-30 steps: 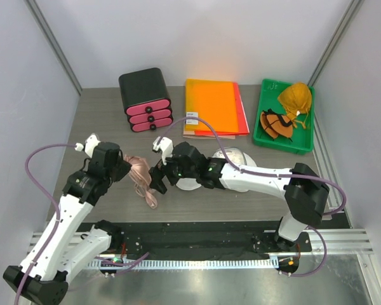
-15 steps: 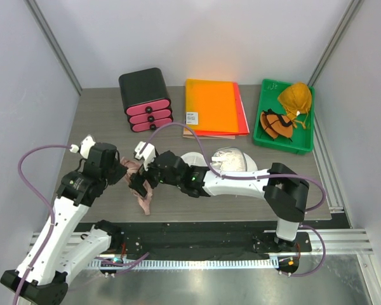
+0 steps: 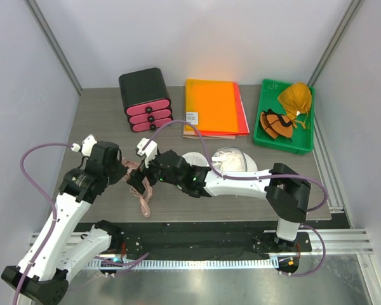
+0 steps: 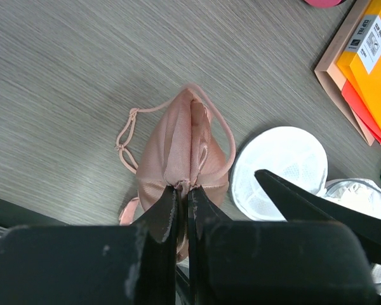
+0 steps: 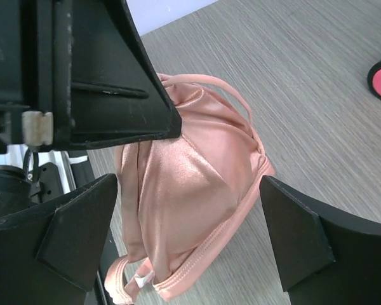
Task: Place the bra in the laundry bag and zip it closed
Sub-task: Pick up the bra from the center of the board, then adjust the bra.
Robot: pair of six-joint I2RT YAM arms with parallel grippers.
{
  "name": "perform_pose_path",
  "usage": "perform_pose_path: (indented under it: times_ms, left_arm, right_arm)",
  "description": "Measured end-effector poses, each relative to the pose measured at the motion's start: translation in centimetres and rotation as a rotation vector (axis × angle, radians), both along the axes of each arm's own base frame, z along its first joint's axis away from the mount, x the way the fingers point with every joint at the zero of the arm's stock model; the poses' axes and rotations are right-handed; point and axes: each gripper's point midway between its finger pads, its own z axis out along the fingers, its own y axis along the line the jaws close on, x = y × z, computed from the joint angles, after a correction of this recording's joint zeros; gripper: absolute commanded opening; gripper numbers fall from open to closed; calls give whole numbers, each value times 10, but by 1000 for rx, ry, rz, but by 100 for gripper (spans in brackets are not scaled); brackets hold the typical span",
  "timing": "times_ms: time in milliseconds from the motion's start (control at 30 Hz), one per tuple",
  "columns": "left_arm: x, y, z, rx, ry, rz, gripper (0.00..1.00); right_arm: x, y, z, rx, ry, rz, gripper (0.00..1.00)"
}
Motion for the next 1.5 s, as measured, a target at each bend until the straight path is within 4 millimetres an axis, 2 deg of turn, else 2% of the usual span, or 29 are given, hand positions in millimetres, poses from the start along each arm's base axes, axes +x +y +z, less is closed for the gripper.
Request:
perform_pose_path:
  times_ms: [100,200,467,567,600,667,700,733,767,800,833,867,967,1067,1167,1233,1300,1367,1433,1500]
  left_arm:
    - [0,-1,4,-5,-5,-3,0]
    - [0,-2,9,-13,-13,-6,0]
    - [-2,-7,11,-35,-7,-23,0]
    - [-3,-9,12,-46,-6,-30,0]
    - [-3,-9,12,-49,-7,-32,0]
    - [-2,-12,14,-61,-14,-41,0]
    - [-1,-13,15,-69,-20,-46,0]
    - [0,-15,17,-76,-31,-54,0]
    - [2,-18,18,-88,-46,-63,7]
    - [3,-20,20,-98,-60,-71,19]
    - [5,-22,21,-104,-75,-80,36]
    - [5,-23,21,-105,-87,-93,71]
    - [4,-28,24,-118,-120,-137,97]
    - [1,-31,31,-137,-188,-179,100]
    - [-3,-34,37,-167,-287,-218,100]
    - [-7,-38,40,-202,-378,-250,100]
    - [-10,-46,42,-247,-465,-294,100]
    - [-7,-58,39,-296,-527,-349,100]
    - [-3,-75,29,-351,-559,-418,100]
    - [1,-90,19,-393,-573,-479,100]
  right_arm:
    - [0,5,0,16,12,-2,97]
    - [-2,10,-3,30,19,0,90]
    - [-1,20,-14,57,52,-28,85]
    - [4,19,-20,55,60,-62,74]
    - [6,19,-22,57,65,-77,60]
    - [10,18,-22,66,70,-106,46]
    - [11,18,-21,75,78,-119,33]
    - [11,19,-19,86,82,-130,25]
    - [11,19,-17,97,88,-136,17]
    - [10,20,-16,107,94,-137,5]
    - [10,21,-15,120,105,-138,1]
    - [11,20,-15,130,115,-143,1]
    - [22,10,-28,126,161,-162,1]
    - [39,-12,-49,94,228,-162,1]
    - [55,-47,-60,83,310,-152,1]
    - [63,-73,-53,99,348,-149,1]
    - [69,-94,-34,135,366,-137,1]
    - [66,-105,-6,185,368,-94,1]
    - [60,-115,30,248,352,-42,1]
    - [51,-123,58,291,338,2,1]
